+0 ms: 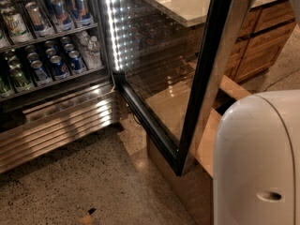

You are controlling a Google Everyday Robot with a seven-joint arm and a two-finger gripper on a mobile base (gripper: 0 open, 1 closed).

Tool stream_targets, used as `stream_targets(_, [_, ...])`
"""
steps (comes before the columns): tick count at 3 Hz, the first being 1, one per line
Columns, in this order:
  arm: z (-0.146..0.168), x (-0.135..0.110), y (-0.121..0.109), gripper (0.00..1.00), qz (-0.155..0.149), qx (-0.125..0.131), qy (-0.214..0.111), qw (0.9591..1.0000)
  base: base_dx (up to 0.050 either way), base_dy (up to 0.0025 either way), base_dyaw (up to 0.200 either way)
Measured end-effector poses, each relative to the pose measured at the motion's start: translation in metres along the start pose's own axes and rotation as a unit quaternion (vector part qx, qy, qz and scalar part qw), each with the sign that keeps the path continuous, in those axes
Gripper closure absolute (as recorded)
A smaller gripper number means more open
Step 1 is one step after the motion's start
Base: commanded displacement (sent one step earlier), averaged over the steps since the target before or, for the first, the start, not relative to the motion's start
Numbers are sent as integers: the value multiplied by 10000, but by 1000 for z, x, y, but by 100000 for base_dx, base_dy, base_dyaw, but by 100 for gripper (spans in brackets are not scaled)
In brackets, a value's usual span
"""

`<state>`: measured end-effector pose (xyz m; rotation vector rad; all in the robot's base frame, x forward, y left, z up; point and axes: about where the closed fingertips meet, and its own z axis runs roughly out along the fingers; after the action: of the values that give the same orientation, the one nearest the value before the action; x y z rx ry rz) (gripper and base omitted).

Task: Close right fridge door

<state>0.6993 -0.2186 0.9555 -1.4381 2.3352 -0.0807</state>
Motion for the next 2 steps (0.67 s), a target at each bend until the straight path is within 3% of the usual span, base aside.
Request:
stream_targets(1, [48, 2, 3, 0, 12, -306, 204, 9993, 0, 0, 0])
stream_targets(2, [52, -1, 1, 0, 2, -276, 173, 9995, 0, 1, 19387])
